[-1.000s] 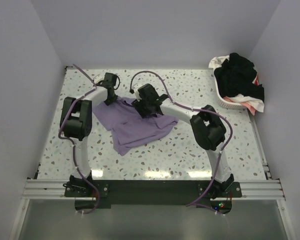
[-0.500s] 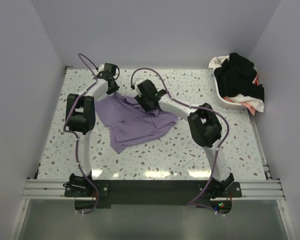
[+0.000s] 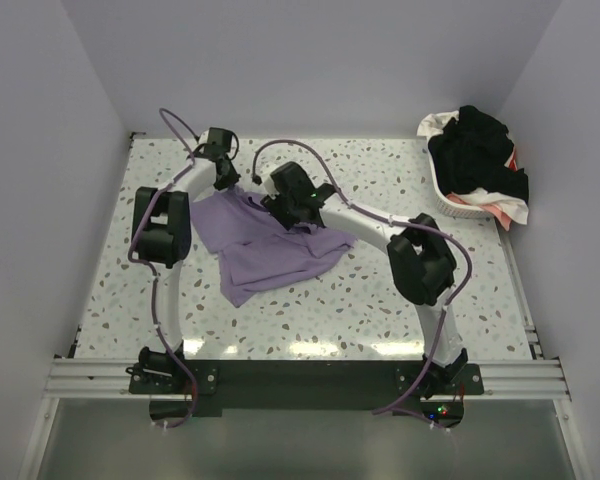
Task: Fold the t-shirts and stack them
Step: Flatten the tshirt out
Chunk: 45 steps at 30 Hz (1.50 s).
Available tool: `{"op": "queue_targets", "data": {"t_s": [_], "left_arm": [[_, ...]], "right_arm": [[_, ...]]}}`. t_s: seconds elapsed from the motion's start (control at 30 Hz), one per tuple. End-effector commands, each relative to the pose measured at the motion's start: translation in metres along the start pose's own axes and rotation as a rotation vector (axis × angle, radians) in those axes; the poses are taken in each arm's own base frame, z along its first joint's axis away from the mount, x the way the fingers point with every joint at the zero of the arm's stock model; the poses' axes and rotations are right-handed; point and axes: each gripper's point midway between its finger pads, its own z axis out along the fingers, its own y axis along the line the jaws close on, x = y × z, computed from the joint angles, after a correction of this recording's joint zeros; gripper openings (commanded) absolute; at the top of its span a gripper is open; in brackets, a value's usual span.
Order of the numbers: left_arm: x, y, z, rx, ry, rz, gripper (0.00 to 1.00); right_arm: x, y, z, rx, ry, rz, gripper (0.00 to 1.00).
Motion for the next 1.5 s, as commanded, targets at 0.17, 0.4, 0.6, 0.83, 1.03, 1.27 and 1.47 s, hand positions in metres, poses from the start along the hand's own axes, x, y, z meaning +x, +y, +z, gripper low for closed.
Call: {"op": "queue_targets", "data": {"t_s": [0.17, 0.4, 0.6, 0.83, 1.03, 1.27, 1.47], "left_arm": [[-0.019, -0.003, 0.002, 0.043, -0.032, 0.001, 0.26], [-0.023, -0.004, 0.003, 0.054, -0.038, 0.006, 0.26], [-0.024, -0.006, 0.009, 0.066, -0.034, 0.018, 0.25], [-0.030, -0.009, 0.017, 0.087, -0.025, 0.024, 0.23], [-0.047, -0.014, 0.018, 0.124, -0.041, 0.048, 0.23], [-0.093, -0.045, -0.023, 0.249, -0.119, 0.071, 0.42], [-0.065, -0.038, -0.083, 0.214, -0.104, 0.002, 0.53]], "right_arm": [[0.017, 0.010, 0.020, -0.023, 0.086, -0.093, 0.52], [0.026, -0.004, 0.035, 0.056, 0.144, -0.125, 0.43], [0.010, -0.039, 0.024, 0.134, 0.104, 0.017, 0.03], [0.008, -0.125, -0.020, 0.216, 0.042, 0.431, 0.00], [0.047, -0.177, -0.032, 0.310, 0.085, 0.670, 0.00], [0.106, -0.199, -0.029, 0.357, 0.158, 0.846, 0.00], [0.130, -0.210, -0.034, 0.397, 0.162, 0.925, 0.00]]}}
